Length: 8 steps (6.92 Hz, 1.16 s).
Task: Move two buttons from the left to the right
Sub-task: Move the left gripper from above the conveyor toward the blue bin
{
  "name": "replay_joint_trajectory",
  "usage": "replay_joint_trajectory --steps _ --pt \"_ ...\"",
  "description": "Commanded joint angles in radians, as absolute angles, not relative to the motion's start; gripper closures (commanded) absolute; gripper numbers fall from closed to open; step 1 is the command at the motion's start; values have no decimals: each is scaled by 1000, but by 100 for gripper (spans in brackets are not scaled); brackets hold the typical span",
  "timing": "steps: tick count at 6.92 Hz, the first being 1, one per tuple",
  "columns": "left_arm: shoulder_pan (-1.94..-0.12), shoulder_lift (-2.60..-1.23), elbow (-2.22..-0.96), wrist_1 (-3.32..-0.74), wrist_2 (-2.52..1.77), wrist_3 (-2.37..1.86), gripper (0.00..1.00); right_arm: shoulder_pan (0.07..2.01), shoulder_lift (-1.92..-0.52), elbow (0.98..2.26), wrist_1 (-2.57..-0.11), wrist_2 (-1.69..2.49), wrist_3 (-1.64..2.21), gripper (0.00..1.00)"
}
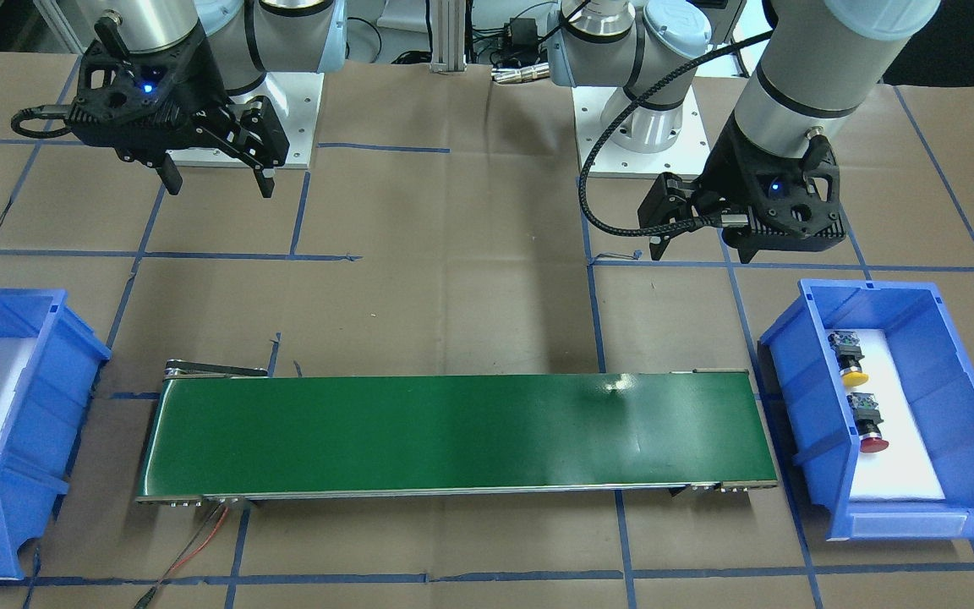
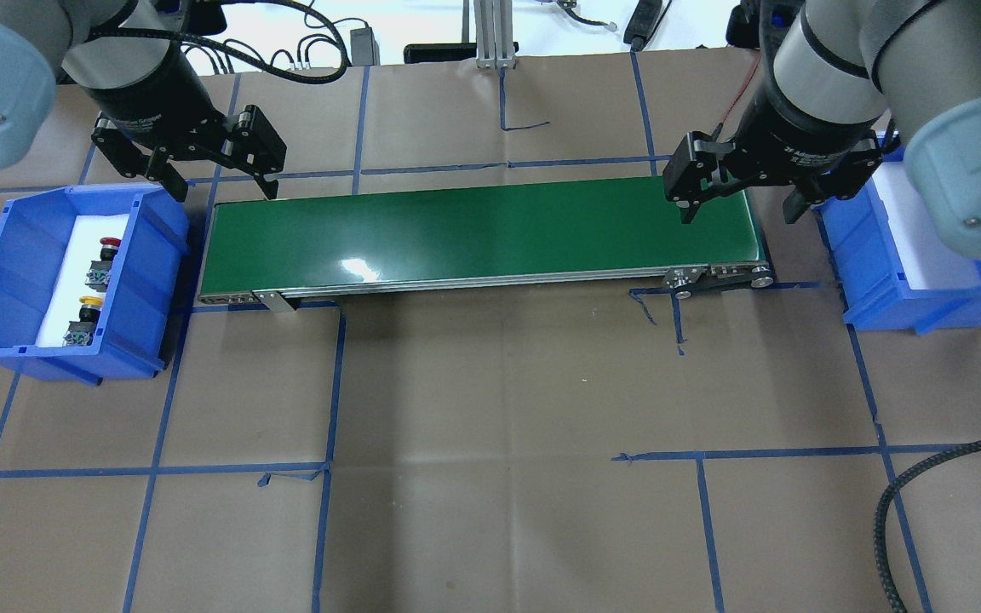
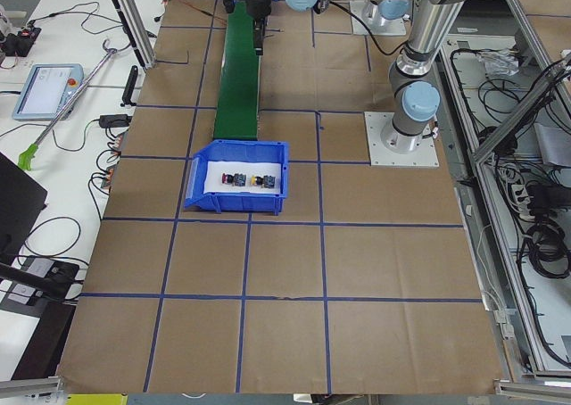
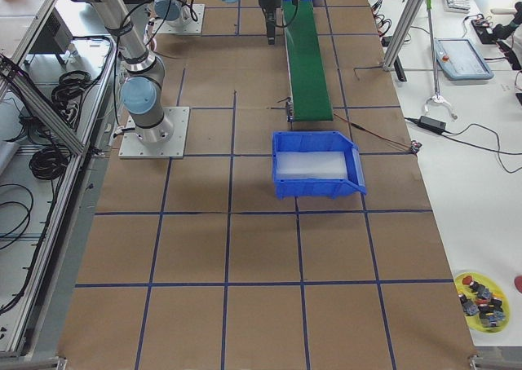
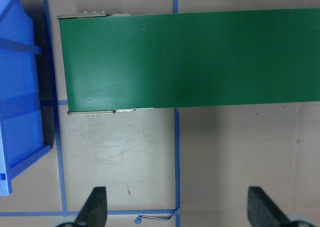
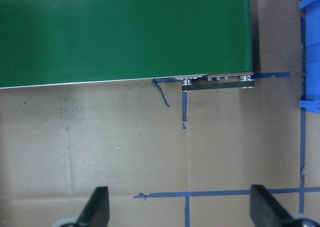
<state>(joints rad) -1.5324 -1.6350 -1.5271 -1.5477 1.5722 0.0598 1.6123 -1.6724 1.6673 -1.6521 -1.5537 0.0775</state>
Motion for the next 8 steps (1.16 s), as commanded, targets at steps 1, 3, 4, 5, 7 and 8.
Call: replay_joint_trajectory --steps 1,3,4,5,7,8 --pt "-1532 -1635 -1528 -1548 1572 60 0 1612 -1674 1663 -1649 -1554 77 0" --pt "-1532 -1635 -1531 -1548 1572 61 0 1612 -1674 1663 -1623 -1554 78 0" --pt "-1532 -1637 -1526 -1548 1572 60 0 1612 -1674 1663 -1609 -1554 80 0" --pt "-1531 -1635 -1535 -1546 1571 61 0 1612 -1674 1663 -1609 -1552 80 0" --pt "-1519 -1634 -1551 -1542 1574 64 0 1612 -1674 1664 -1609 -1552 78 0" --pt "-1487 -1635 -1548 -1536 1580 168 0 1612 -1672 1666 -1609 -1554 78 0"
